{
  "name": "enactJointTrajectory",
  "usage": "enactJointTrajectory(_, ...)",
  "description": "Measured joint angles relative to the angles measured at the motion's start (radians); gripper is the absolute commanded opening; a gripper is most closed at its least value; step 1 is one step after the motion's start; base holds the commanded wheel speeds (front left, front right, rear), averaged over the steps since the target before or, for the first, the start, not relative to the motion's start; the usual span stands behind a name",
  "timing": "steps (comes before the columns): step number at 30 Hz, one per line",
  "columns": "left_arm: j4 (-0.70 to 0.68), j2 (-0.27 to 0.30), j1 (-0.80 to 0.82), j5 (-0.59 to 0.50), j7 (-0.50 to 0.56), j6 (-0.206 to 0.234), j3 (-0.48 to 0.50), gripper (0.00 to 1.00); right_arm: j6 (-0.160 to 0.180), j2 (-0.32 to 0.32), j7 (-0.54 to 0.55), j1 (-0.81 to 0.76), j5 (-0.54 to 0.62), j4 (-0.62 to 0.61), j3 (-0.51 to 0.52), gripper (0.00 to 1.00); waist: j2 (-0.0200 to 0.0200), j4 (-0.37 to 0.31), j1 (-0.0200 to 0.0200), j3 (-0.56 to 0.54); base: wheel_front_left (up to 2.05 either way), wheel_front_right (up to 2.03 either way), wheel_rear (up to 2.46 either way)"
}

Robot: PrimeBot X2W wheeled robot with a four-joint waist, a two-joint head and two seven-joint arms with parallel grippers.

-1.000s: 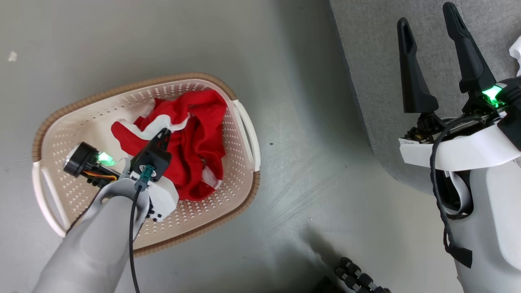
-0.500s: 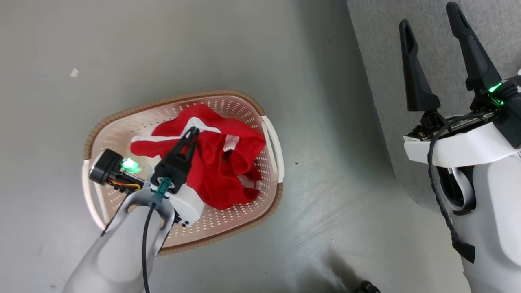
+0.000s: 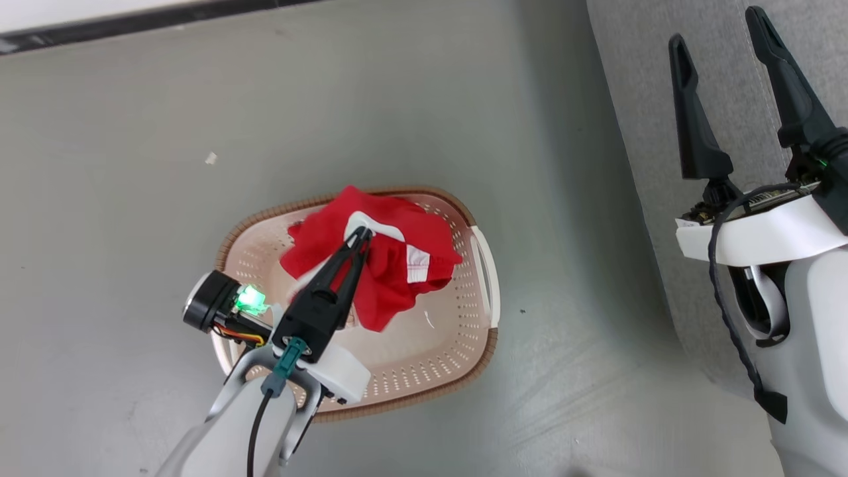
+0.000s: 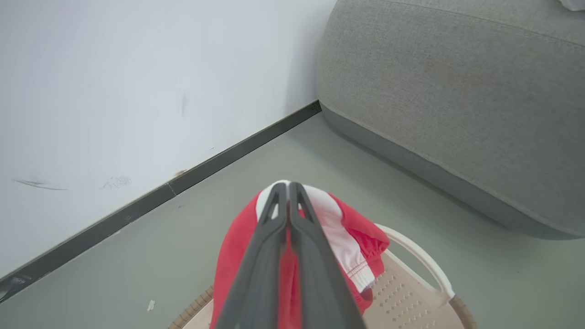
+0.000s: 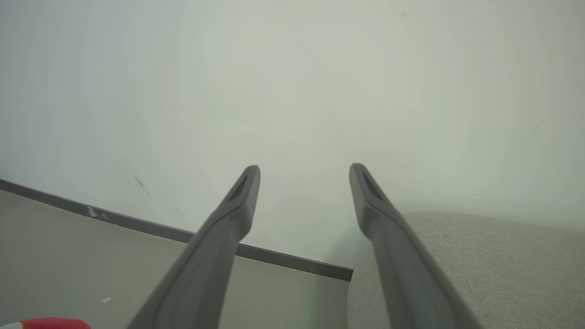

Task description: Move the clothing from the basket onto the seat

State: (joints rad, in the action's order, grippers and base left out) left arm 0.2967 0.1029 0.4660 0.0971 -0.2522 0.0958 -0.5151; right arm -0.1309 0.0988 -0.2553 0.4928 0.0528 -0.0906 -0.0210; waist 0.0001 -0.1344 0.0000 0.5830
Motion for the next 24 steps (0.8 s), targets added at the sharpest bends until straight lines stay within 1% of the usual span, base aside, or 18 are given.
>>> enactJointTrajectory(6,-0.056,0.001,-0.044,0.000,0.000,-0.001,-0.013,0.00,0.000,0.002,0.000,-0.042,0.001,0.009,0.015,1.00,0.0000,0.033,0.0000,-0.063,0.00,0.00,0.00)
enactJointTrajectory(13,-0.085,0.006,-0.090,0.013,0.000,-0.012,-0.029,0.00,0.000,0.001,0.000,-0.088,0.004,0.019,0.043,1.00,0.0000,0.061,0.0000,-0.137,0.00,0.00,0.00)
enactJointTrajectory(16,-0.096,0.008,-0.112,0.028,0.000,-0.012,-0.029,0.71,0.000,0.001,0.000,-0.119,0.008,0.023,0.051,1.00,0.0000,0.070,0.0000,-0.168,0.00,0.00,0.00)
enactJointTrajectory(17,-0.097,0.009,-0.114,0.029,0.000,-0.013,-0.028,0.75,0.000,0.000,0.000,-0.128,0.009,0.025,0.053,1.00,0.0000,0.073,0.0000,-0.177,0.00,0.00,0.00)
enactJointTrajectory(18,-0.100,0.009,-0.117,0.033,0.000,-0.016,-0.027,0.82,0.000,0.000,0.000,-0.138,0.009,0.026,0.056,1.00,0.0000,0.075,0.0000,-0.187,0.00,0.00,0.00)
enactJointTrajectory(19,-0.103,0.010,-0.120,0.035,0.000,-0.019,-0.027,0.94,0.000,0.000,0.000,-0.145,0.010,0.028,0.058,1.00,0.0000,0.077,0.0000,-0.197,0.00,0.00,0.00)
enactJointTrajectory(20,-0.103,0.010,-0.121,0.035,0.000,-0.020,-0.027,1.00,0.000,0.000,0.000,-0.152,0.010,0.029,0.061,1.00,0.0000,0.079,0.0000,-0.206,0.00,0.00,0.00)
enactJointTrajectory(24,-0.116,0.007,-0.121,0.044,0.000,-0.029,-0.027,1.00,0.000,-0.001,0.000,-0.175,0.011,0.031,0.064,1.00,0.0000,0.085,0.0000,-0.241,0.00,0.00,0.00)
